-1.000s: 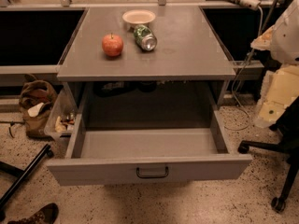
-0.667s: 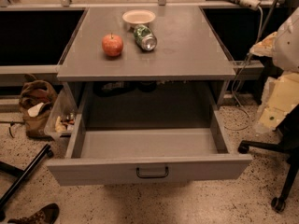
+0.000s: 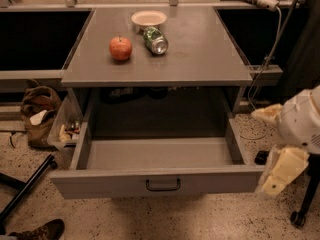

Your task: Close top drawer

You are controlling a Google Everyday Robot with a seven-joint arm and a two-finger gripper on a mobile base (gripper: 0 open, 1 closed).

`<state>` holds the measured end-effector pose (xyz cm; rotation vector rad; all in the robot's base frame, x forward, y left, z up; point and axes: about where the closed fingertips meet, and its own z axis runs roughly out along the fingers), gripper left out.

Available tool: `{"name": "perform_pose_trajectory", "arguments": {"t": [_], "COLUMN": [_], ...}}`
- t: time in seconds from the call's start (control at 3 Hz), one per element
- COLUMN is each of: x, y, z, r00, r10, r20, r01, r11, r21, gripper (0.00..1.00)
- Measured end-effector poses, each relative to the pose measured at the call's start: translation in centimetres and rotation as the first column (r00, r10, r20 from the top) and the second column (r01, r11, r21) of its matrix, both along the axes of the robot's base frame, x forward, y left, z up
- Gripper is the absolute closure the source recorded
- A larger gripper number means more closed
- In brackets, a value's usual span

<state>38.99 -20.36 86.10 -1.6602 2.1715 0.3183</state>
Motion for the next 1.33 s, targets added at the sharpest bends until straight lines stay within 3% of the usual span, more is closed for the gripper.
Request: {"name": "perform_pose_trajectory", "arguments": {"t": [0.33,0.67,1.33], "x": [-2.8,-2.8,-4.0], "y": [0.8,0.8,2.1], "z": [-6.2,-6.2,-11.6], "r00": [0.9947,0.9947,0.982], "r10": [0.014,0.014,-0.006], "r20": [-0.102,-0.102,-0.189], "r01": [-0.006,-0.006,0.023], "r11": [0.997,0.997,0.996], "r21": [0.073,0.073,0.089], "gripper": [0.0,0.0,0.0]}}
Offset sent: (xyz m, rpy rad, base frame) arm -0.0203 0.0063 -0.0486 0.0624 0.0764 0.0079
